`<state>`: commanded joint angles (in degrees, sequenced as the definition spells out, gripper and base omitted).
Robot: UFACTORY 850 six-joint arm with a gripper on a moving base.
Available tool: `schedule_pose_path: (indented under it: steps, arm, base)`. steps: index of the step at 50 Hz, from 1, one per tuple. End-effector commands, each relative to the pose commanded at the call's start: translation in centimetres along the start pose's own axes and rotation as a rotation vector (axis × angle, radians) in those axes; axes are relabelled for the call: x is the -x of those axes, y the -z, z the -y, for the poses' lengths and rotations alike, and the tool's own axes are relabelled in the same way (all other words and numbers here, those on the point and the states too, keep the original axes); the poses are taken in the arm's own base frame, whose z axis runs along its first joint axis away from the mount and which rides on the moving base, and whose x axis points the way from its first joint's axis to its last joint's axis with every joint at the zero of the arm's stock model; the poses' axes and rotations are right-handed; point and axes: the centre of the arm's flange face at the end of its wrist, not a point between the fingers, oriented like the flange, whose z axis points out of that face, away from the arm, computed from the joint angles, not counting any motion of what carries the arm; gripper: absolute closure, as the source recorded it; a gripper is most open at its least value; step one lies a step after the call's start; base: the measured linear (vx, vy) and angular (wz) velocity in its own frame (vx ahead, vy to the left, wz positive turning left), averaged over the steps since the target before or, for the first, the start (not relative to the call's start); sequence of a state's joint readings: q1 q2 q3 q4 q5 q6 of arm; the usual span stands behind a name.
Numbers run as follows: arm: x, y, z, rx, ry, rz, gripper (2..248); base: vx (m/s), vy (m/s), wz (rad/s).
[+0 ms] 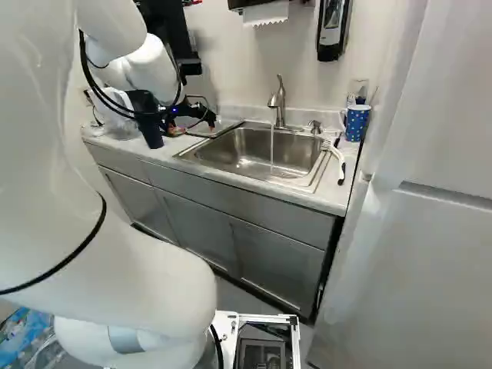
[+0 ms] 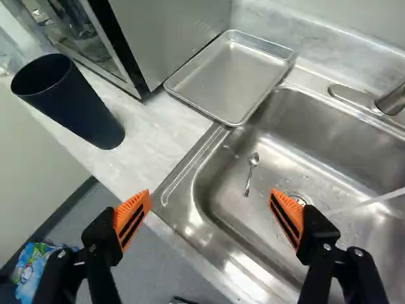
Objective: Rinse the cup and place it in the tray
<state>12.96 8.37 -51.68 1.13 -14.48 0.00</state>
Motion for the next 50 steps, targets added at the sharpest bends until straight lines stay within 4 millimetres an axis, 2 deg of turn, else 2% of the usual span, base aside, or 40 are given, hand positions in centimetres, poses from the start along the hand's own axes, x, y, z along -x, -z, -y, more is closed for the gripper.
schedule_pose_path:
  steps: [50]
  arm:
    - [-1.8, -1.8, 7.9, -0.116, 0.115, 0.007, 3]
  base:
    - [0.0, 0.0, 0.0]
